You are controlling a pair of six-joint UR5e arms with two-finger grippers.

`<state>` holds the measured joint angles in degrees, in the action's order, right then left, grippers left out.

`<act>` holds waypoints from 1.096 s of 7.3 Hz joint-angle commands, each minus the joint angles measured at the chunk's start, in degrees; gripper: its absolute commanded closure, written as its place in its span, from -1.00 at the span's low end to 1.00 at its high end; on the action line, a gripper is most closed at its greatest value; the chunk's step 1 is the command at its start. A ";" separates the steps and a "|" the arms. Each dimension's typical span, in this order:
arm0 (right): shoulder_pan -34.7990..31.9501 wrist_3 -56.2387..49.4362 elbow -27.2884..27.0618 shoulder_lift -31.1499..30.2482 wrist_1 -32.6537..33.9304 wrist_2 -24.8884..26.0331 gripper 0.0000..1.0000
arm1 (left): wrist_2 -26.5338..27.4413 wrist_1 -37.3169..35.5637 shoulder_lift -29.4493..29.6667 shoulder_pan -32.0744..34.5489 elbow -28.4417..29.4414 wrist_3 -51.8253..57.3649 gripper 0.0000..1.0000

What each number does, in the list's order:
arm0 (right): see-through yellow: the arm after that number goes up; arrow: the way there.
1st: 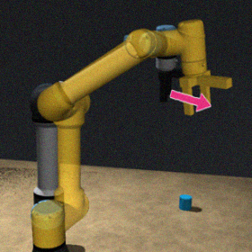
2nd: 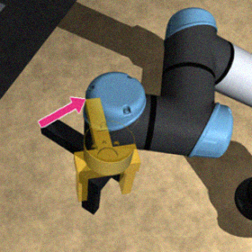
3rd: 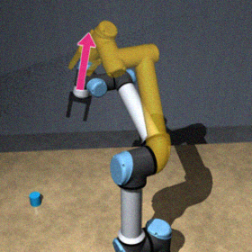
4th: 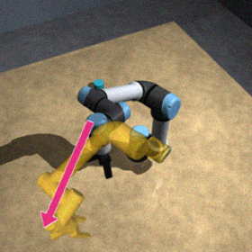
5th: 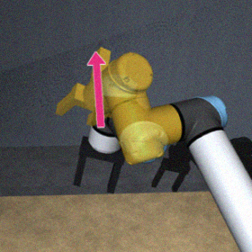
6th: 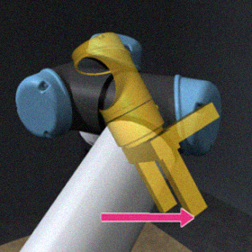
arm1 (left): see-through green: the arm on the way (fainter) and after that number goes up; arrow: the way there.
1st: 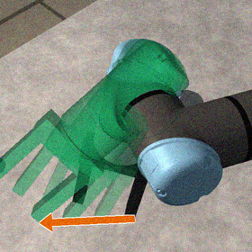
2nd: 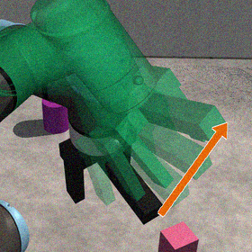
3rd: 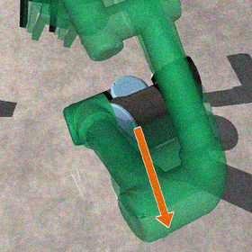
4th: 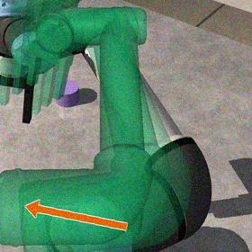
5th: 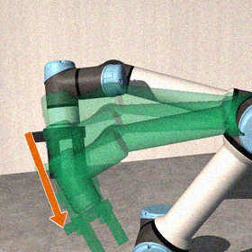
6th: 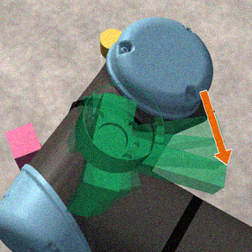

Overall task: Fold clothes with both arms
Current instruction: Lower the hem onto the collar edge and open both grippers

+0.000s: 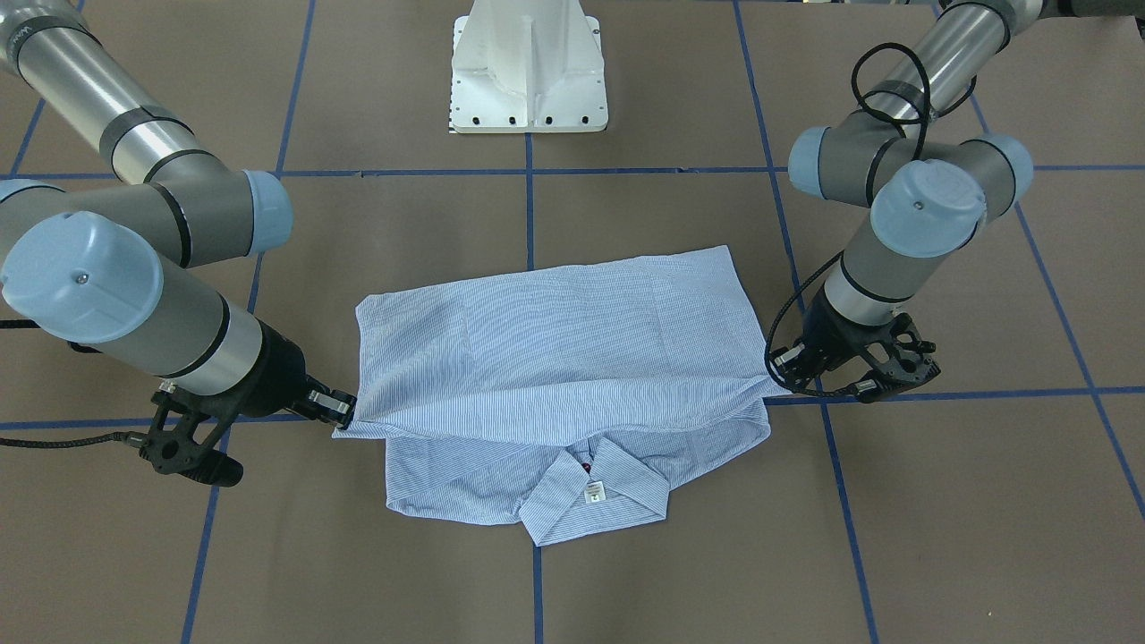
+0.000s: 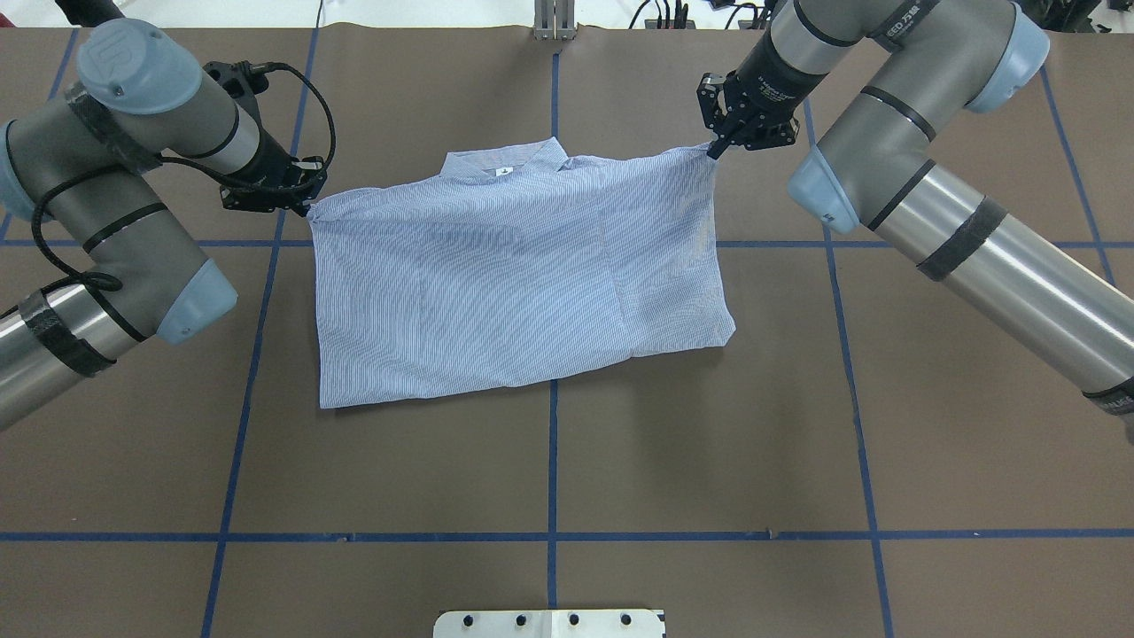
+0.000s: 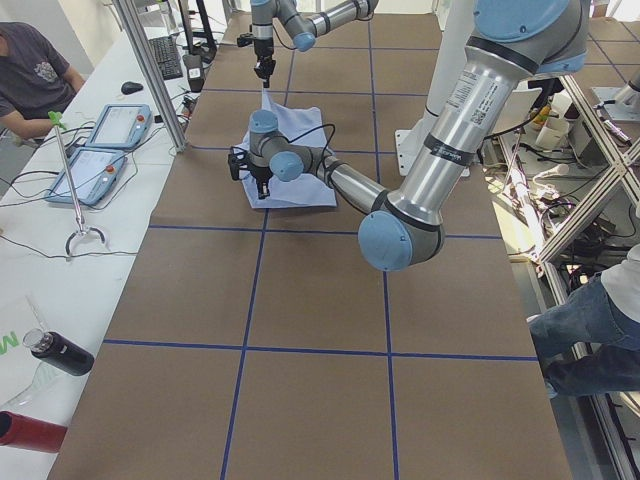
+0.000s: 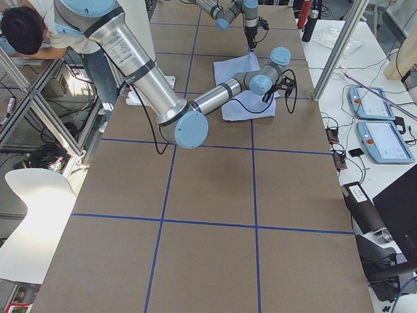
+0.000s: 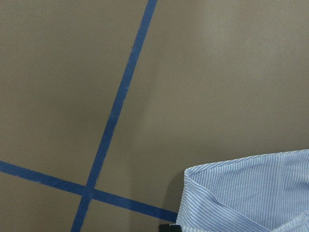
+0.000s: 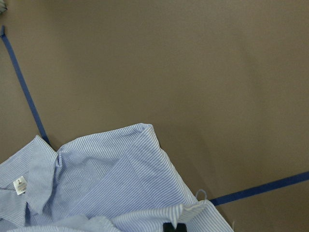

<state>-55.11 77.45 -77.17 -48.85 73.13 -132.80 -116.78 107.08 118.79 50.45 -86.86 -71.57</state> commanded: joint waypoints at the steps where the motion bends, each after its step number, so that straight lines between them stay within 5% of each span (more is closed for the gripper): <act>1: 0.00 -0.02 0.00 0.07 0.00 0.00 1.00 | 0.06 -0.12 0.30 -0.01 -0.07 -0.06 1.00; 5: 0.00 -0.02 0.44 0.69 0.00 1.49 1.00 | 0.15 -0.12 0.31 0.52 0.20 0.29 1.00; 6: 0.09 -0.10 0.79 0.86 0.00 2.45 0.24 | 0.33 -0.12 0.22 0.70 0.46 0.56 1.00; 7: 0.18 -0.02 2.10 1.91 -0.09 4.38 -0.99 | 0.50 0.05 0.22 1.13 0.72 0.73 -0.81; 8: 0.18 -0.10 3.15 2.09 -0.18 4.48 -1.00 | 0.50 0.06 0.22 1.14 0.73 0.73 -1.00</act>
<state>-54.99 77.39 -75.30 -47.27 73.04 -129.18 -116.36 107.08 119.02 51.42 -86.25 -70.93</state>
